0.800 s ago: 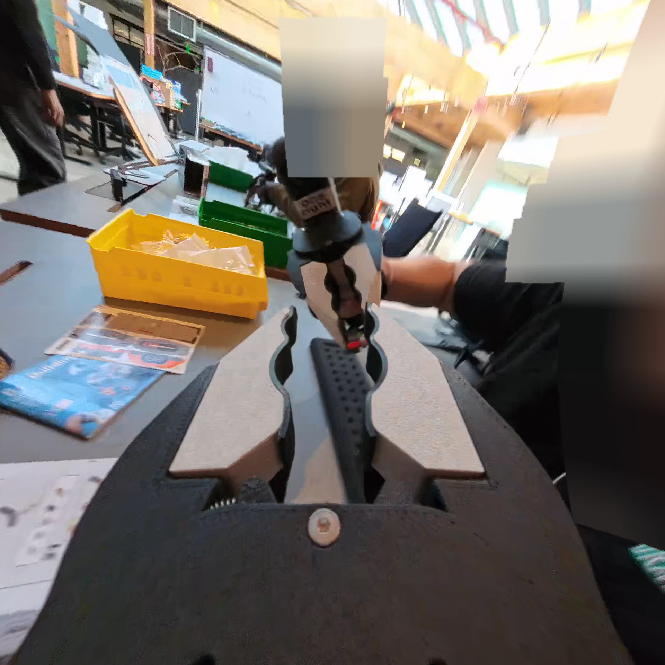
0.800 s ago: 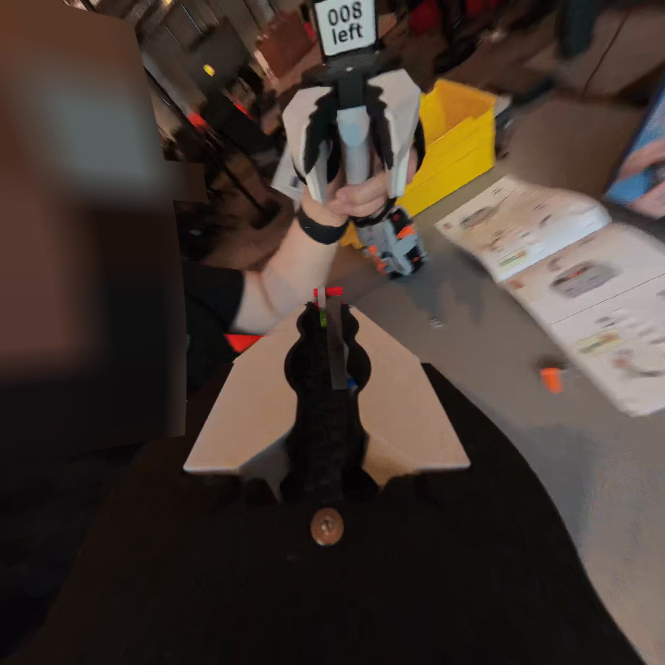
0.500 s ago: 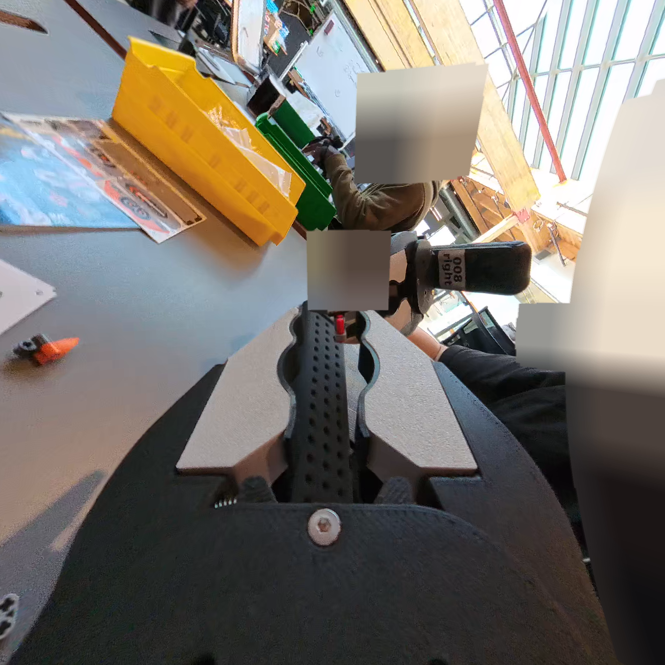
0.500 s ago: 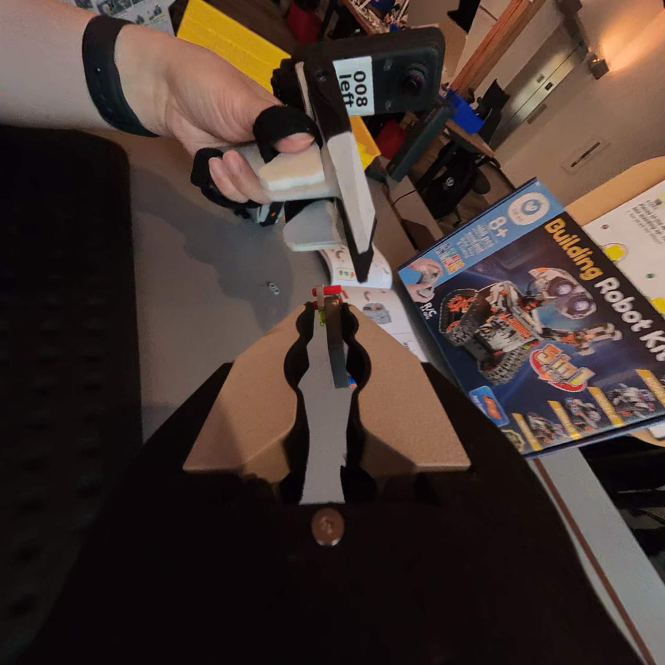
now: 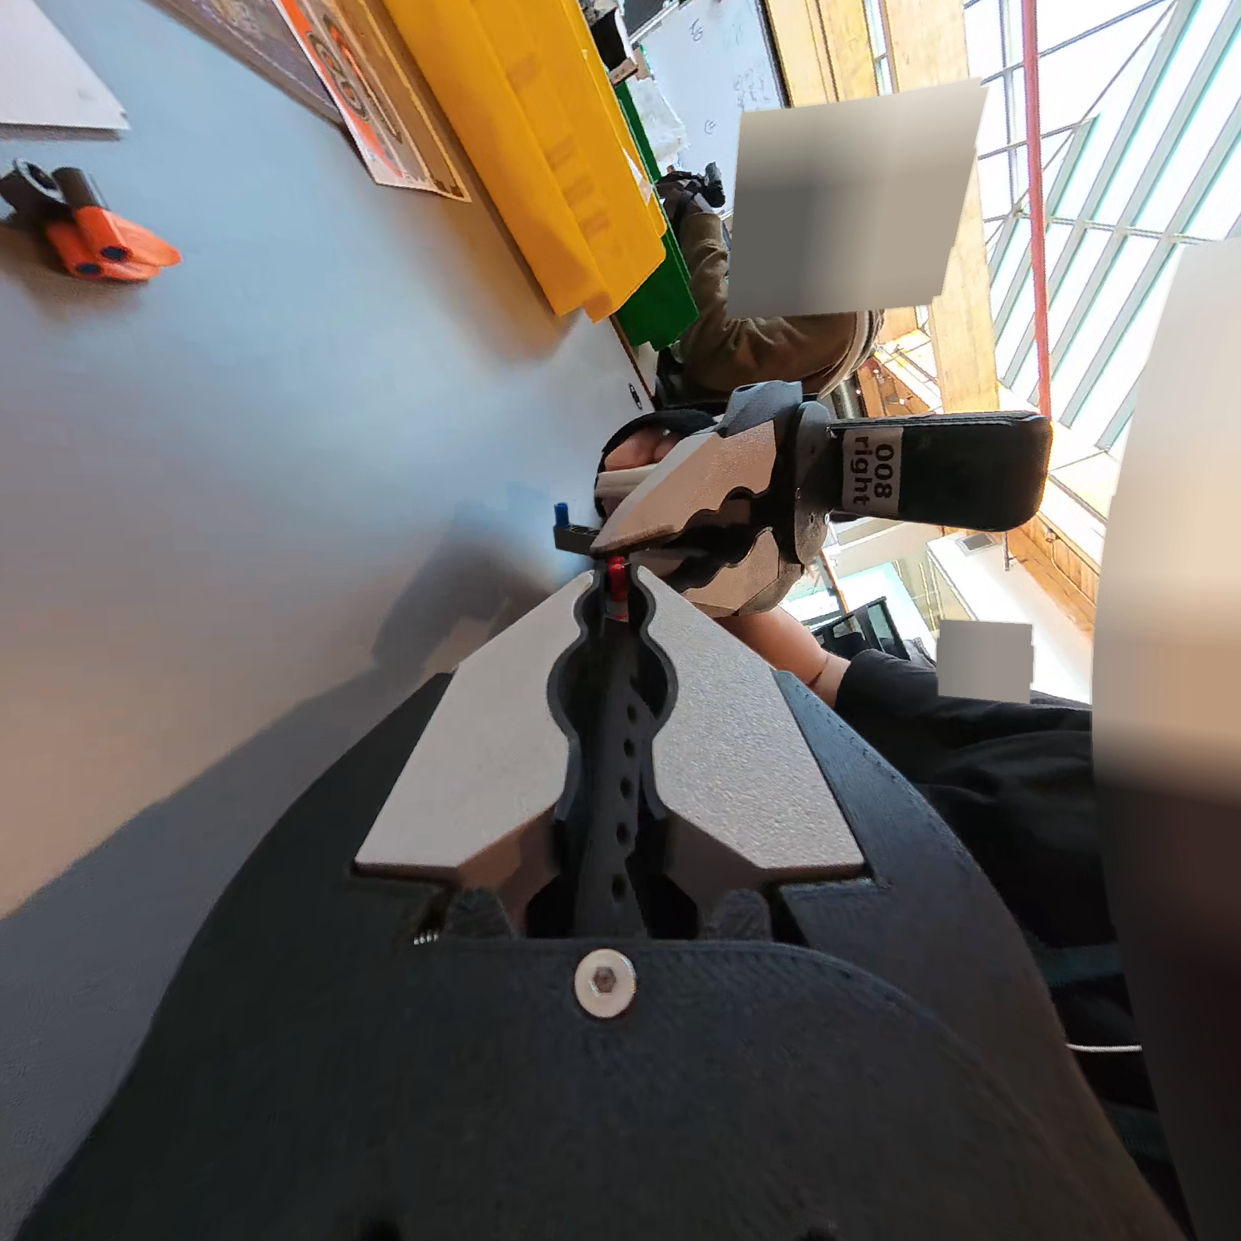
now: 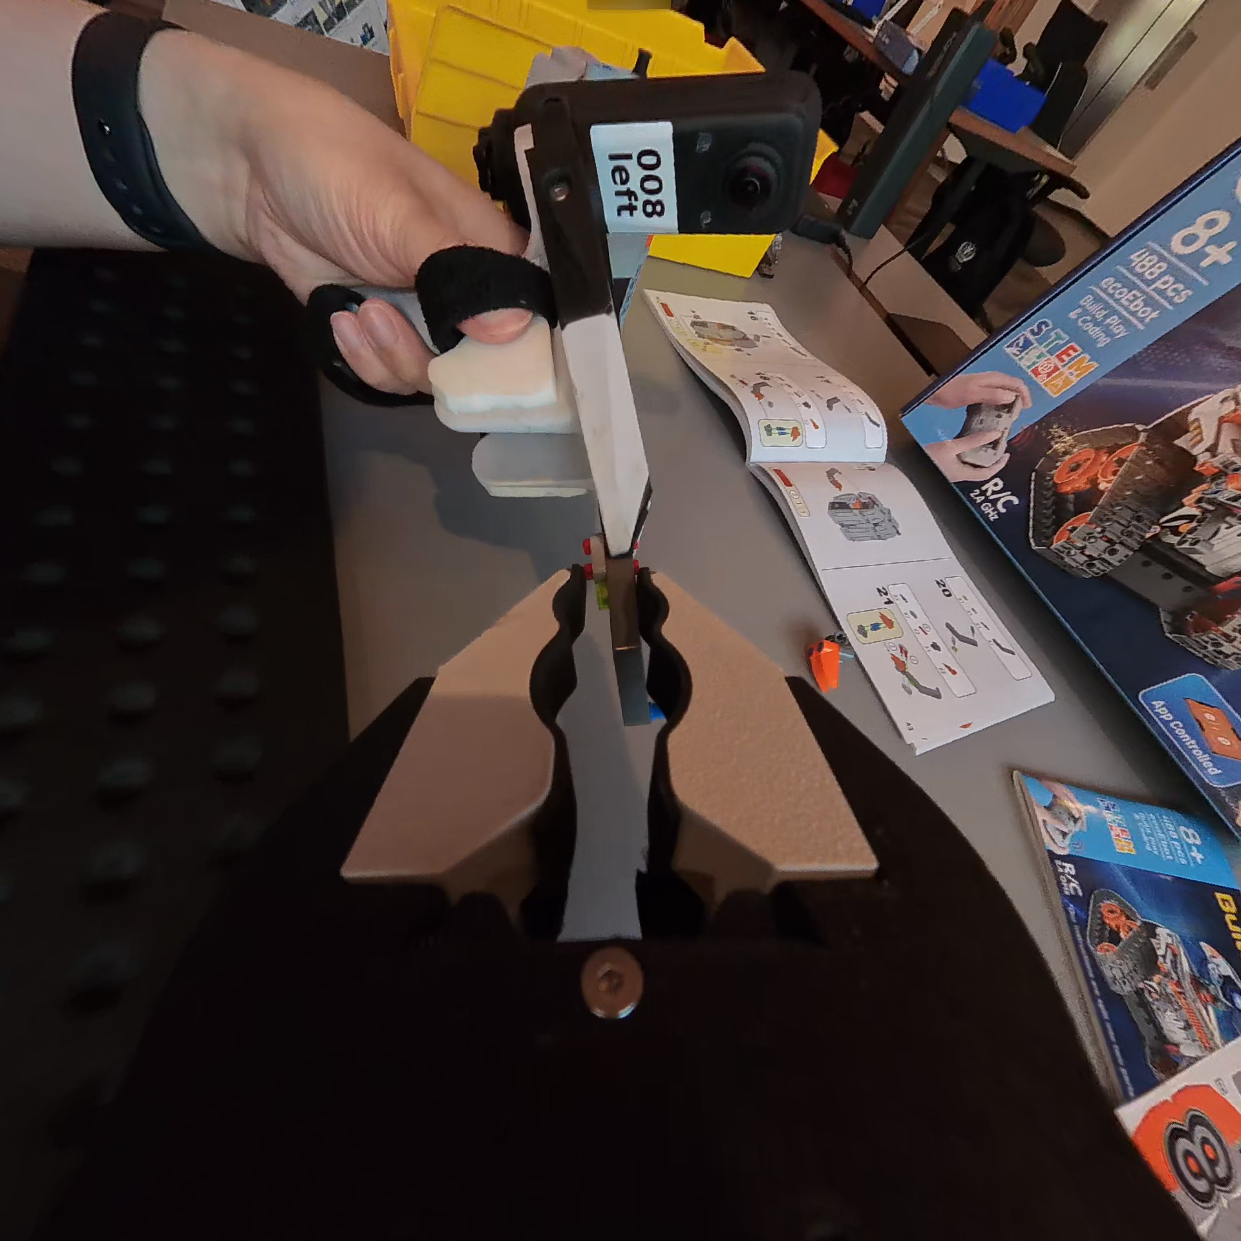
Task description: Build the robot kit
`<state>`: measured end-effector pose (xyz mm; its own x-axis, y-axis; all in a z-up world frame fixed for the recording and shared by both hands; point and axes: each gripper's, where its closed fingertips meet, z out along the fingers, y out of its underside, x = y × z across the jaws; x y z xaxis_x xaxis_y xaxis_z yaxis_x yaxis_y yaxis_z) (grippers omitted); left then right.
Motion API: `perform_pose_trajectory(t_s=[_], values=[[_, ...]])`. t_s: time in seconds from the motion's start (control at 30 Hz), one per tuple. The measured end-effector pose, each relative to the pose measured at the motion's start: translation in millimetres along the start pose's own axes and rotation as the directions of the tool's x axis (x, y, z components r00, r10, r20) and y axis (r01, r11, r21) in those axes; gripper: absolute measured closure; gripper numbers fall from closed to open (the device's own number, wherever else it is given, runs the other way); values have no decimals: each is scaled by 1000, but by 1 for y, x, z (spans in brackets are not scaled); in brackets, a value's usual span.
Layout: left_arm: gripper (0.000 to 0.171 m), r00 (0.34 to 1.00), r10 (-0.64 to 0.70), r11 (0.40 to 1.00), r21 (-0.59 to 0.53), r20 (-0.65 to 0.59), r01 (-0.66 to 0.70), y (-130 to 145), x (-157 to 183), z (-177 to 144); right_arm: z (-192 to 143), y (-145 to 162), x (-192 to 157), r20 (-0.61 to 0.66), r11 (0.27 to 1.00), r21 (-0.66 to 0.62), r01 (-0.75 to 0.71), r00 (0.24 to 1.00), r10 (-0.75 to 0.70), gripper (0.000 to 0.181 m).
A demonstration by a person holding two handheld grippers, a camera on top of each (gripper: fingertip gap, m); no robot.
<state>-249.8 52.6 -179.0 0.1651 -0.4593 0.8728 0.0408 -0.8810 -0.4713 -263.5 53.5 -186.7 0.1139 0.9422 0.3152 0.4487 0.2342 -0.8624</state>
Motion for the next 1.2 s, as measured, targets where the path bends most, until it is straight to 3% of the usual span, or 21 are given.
perform_pose_trajectory(t_s=[0.4,0.5,0.67,0.8,0.87,1.13,1.2], values=[[166,999,-54,998,-31,-3,54,10,-16,-1,8,12,1,-18,998,-51,45,999,-46,166],[159,998,-56,998,-30,-3,55,8,-18,-1,8,10,3,-11,999,-39,21,1000,-21,166],[165,1000,-25,999,-40,17,26,9,-21,-1,11,15,2,-12,998,-63,22,1000,-23,166],[153,999,-26,999,-25,24,26,7,-24,-3,10,12,3,-8,999,-38,-9,1000,8,166],[164,1000,-22,999,-31,10,22,8,-21,-2,11,15,2,-7,999,-54,1,1000,-1,166],[157,999,-2,1000,-11,32,2,4,-24,-5,10,14,2,-5,999,-41,-11,1000,10,166],[164,1000,-1,1000,-17,18,1,6,-22,-4,10,16,0,-4,999,-53,1,1000,-1,166]])
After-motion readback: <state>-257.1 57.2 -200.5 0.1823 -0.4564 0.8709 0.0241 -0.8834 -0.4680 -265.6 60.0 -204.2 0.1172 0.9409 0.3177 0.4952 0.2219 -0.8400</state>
